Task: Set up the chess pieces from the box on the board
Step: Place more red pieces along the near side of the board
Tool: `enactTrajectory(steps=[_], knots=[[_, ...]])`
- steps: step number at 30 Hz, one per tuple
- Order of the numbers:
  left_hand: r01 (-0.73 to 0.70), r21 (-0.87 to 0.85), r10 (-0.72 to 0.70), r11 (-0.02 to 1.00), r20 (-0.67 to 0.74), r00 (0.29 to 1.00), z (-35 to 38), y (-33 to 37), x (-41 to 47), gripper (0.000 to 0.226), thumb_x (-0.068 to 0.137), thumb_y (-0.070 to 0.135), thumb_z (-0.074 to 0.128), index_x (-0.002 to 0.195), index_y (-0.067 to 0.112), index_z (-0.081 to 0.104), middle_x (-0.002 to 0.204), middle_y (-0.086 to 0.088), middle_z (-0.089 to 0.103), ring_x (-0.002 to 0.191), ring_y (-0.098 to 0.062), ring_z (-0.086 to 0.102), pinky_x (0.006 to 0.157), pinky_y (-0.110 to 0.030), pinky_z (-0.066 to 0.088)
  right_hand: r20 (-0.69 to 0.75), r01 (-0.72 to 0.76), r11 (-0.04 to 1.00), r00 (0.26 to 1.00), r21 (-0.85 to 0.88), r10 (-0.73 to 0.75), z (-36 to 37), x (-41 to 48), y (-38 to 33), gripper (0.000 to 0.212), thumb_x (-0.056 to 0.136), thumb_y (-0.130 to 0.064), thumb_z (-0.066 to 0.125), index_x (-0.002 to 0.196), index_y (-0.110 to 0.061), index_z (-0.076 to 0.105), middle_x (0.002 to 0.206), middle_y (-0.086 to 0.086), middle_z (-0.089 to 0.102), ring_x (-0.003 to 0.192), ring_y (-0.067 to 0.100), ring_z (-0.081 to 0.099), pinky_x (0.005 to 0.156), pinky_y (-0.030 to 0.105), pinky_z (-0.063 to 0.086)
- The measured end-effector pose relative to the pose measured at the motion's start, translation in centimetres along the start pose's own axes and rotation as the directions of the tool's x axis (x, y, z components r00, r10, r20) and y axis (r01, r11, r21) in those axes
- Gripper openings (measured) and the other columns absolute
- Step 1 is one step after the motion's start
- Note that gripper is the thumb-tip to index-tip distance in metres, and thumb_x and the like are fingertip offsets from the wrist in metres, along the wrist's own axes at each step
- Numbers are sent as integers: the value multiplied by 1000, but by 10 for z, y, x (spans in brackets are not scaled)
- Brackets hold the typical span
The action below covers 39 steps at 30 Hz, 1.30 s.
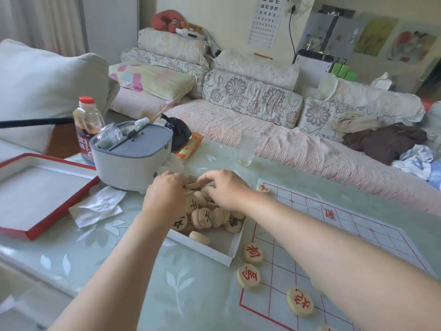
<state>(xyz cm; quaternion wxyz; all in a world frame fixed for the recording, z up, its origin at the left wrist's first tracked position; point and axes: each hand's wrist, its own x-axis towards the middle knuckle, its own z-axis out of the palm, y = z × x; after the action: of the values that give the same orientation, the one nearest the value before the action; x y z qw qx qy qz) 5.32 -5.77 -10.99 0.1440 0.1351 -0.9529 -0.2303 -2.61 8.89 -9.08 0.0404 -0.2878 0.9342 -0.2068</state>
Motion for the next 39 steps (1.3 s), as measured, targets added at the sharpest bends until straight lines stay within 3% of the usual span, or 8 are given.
enactTrajectory(steps=[4, 7, 13, 21, 23, 29, 34, 39], knots=[[49, 52, -50, 997, 5, 999, -5, -23, -4, 39, 79, 14, 67, 117, 22, 64, 112, -6, 54, 106, -27, 52, 87, -38, 48, 144, 56, 994, 989, -97, -42, 15, 4, -31, 50, 86, -21, 48, 127, -47, 59, 131, -9, 63, 116, 19, 58, 96, 35, 50], [66, 107, -65, 992, -6, 998, -10, -34, -4, 40, 82, 19, 66, 120, 32, 62, 116, -5, 51, 108, -27, 48, 89, -35, 46, 225, 53, 987, 974, -153, -17, 24, 8, -42, 57, 71, -30, 41, 117, -61, 53, 125, -14, 63, 114, 20, 60, 92, 41, 53], [9, 108, -19, 994, 96, 995, -5, -44, -4, 31, 94, 30, 50, 120, 42, 59, 119, -4, 45, 111, -27, 40, 94, -37, 42, 211, 87, 969, 977, -232, -37, 11, 4, -34, 25, 87, -30, 59, 108, -35, 70, 104, -10, 64, 104, 16, 60, 88, 30, 51], [-7, 166, -32, 986, 234, 972, 4, -39, 2, 39, 98, 35, 36, 133, 47, 46, 135, -6, 36, 123, -29, 29, 101, -41, 34, 95, -7, 981, 995, -195, 26, 7, 7, -20, 24, 83, -23, 49, 80, -35, 69, 85, -15, 65, 89, 16, 60, 74, 26, 47], [10, 164, -57, 986, 288, 956, 8, -41, 6, 42, 97, 35, 32, 136, 42, 45, 132, -7, 39, 121, -29, 30, 102, -42, 35, 40, -20, 983, 999, -180, 27, 11, 16, -23, 23, 86, -23, 49, 86, -36, 68, 84, -15, 61, 92, 17, 59, 74, 27, 43], [31, 125, -60, 992, 241, 969, 13, -44, 9, 41, 91, 33, 32, 126, 27, 52, 127, -8, 44, 117, -30, 33, 100, -44, 37, 121, 2, 944, 992, -329, 40, 35, 42, -28, 36, 95, -48, 50, 128, -39, 58, 131, 1, 59, 120, 27, 55, 93, 36, 47], [-55, 88, 43, 995, 131, 991, 8, -41, 8, 25, 91, 34, 54, 113, 25, 62, 119, -5, 39, 114, -27, 34, 96, -39, 41, 122, 20, 871, 991, -491, 46, 46, 44, -31, 44, 97, -57, 45, 134, -37, 54, 132, 4, 56, 120, 29, 55, 82, 35, 40], [-137, 87, 126, 987, 122, 985, 6, -41, 10, 20, 87, 37, 61, 106, 29, 63, 112, 3, 58, 110, -21, 47, 87, -33, 44, 98, -7, 909, 994, -418, 53, 43, 42, -33, 37, 93, -55, 54, 124, -35, 61, 124, 0, 61, 113, 26, 59, 77, 29, 39]])
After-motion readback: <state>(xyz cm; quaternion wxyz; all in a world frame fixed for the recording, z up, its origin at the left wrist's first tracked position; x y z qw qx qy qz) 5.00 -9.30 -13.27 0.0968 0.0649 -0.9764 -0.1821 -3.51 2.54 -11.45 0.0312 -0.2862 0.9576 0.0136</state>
